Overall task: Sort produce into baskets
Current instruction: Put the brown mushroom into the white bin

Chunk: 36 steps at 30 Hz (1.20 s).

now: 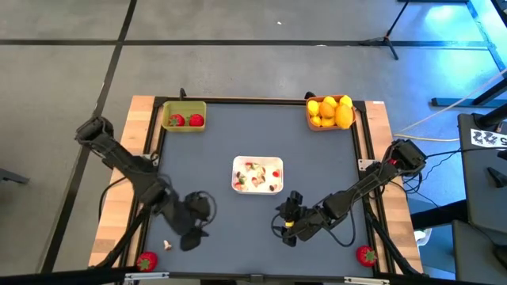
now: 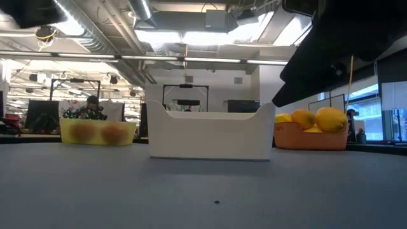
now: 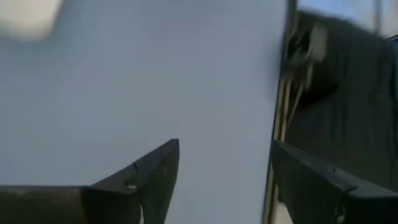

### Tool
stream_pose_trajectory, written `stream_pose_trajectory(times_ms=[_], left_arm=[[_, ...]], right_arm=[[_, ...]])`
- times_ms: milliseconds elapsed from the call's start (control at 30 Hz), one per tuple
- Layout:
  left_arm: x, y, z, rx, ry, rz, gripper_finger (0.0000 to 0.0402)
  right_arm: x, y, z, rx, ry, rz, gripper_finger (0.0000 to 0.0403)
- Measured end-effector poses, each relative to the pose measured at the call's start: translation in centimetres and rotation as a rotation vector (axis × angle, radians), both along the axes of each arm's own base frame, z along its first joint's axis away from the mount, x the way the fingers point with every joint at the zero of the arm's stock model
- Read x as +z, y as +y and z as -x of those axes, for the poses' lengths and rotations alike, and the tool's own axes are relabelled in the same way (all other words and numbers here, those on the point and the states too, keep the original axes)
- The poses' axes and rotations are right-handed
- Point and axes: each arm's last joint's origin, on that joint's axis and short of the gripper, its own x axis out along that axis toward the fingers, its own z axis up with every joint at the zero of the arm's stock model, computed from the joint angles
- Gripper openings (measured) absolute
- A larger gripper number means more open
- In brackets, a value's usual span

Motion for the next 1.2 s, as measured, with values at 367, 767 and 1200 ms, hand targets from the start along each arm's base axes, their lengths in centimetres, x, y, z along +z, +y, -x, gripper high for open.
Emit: stream_pose_trajectory(times_ms=[367,767,1200], left_arm=[[-2.8,-3.4,5.9,0.187,0.277,0.095,0.0246],[-8.5,-5.3,7.3,0.226,0.743,0.099,0.0246],[-10.7,-5.9,6.4,0.209,0.819,0.099,0.0180]], right_arm=[[0.5,-0.6,0.0,0.002,0.009,0.007,0.0319],[0.5,-0.5,0.0,0.003,0.013,-0.005,0.0319],[0.5,-0.5,0.0,0.002,0.007,-0.011,0.0319]])
